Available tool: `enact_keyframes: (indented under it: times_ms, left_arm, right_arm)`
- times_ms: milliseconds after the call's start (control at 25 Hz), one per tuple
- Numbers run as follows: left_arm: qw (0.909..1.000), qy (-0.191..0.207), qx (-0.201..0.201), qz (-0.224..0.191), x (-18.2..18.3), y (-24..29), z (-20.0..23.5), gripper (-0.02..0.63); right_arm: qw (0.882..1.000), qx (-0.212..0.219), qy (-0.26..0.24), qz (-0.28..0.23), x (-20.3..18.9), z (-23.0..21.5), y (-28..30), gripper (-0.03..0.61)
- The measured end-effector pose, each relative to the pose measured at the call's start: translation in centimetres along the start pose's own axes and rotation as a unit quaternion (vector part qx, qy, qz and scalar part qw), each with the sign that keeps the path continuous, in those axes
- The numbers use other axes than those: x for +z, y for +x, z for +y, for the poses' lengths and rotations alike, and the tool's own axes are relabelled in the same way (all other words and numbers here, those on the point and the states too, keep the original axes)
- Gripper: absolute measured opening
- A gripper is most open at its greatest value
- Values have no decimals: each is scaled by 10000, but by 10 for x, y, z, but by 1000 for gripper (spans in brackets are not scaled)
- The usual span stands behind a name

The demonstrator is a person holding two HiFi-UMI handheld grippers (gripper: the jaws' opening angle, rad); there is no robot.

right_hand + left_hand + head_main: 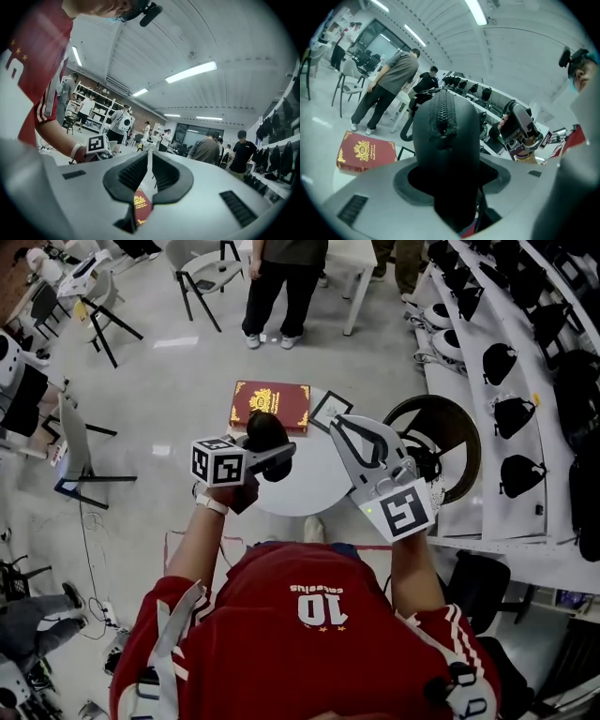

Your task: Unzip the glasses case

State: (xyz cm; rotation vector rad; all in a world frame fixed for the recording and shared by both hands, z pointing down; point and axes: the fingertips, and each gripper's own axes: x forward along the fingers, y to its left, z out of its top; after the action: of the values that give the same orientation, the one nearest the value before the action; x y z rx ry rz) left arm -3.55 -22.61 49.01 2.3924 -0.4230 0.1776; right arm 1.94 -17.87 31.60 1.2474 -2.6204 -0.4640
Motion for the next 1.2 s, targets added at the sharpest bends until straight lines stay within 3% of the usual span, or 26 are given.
enact_keyframes:
  times_ms: [400, 800, 1200]
  left_arm:
    - [9938, -1093, 127, 144, -45, 38, 56, 239]
    - [9791, -1815, 598, 691, -125, 89, 122, 242]
    - [9633, -2238, 1055, 1043, -180, 130, 174, 242]
  right_arm:
    - [9995, 137, 233, 175, -29, -12, -2, 20]
    - [9983, 351, 258, 385, -65, -25, -10, 20]
    - [9943, 584, 182, 878, -115, -34, -22, 20]
